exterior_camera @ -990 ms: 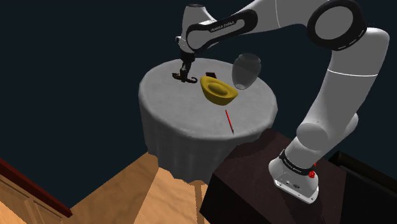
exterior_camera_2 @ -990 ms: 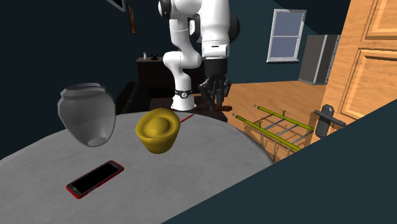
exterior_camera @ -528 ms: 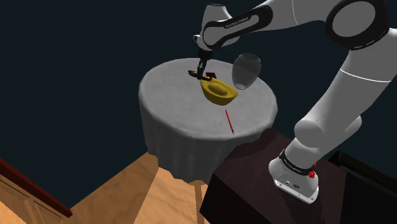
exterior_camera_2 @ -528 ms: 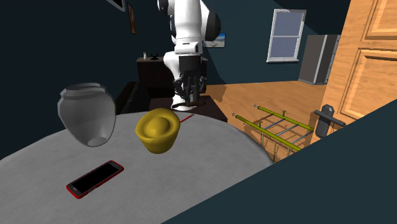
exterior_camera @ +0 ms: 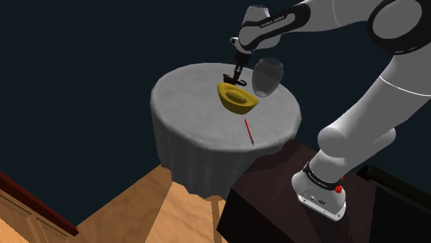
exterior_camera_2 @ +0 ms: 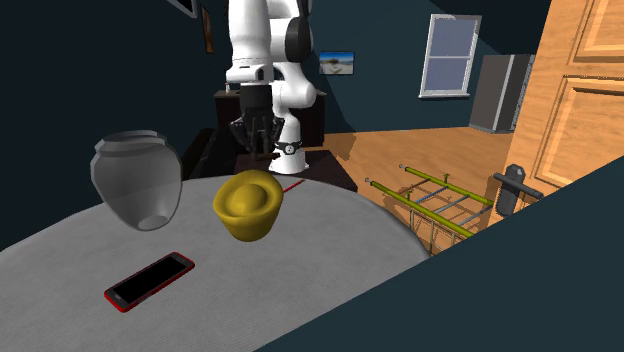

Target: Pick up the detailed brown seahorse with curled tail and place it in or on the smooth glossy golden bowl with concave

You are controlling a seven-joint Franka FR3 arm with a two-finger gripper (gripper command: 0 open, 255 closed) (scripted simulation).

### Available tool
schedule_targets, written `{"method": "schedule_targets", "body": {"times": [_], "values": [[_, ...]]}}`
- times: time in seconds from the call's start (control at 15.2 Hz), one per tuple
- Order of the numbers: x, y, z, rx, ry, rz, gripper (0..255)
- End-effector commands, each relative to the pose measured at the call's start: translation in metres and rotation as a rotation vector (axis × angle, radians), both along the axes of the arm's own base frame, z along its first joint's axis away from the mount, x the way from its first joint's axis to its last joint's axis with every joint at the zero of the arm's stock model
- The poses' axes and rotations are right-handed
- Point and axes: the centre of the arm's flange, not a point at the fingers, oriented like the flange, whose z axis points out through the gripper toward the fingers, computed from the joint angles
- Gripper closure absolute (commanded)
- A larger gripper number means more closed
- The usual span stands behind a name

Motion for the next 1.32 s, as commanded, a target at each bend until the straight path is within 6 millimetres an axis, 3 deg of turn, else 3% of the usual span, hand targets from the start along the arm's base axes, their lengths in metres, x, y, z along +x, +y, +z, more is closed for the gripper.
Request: {"method": "schedule_targets", "body": {"times": [0.0, 0.99, 1.25], "values": [[-0.018, -0.026, 0.001, 0.0, 0.0, 0.002, 255], [-0.018, -0.026, -0.078, 0.0, 0.0, 0.002, 255], [-0.018, -0.026, -0.078, 0.0, 0.0, 0.002, 255]]}}
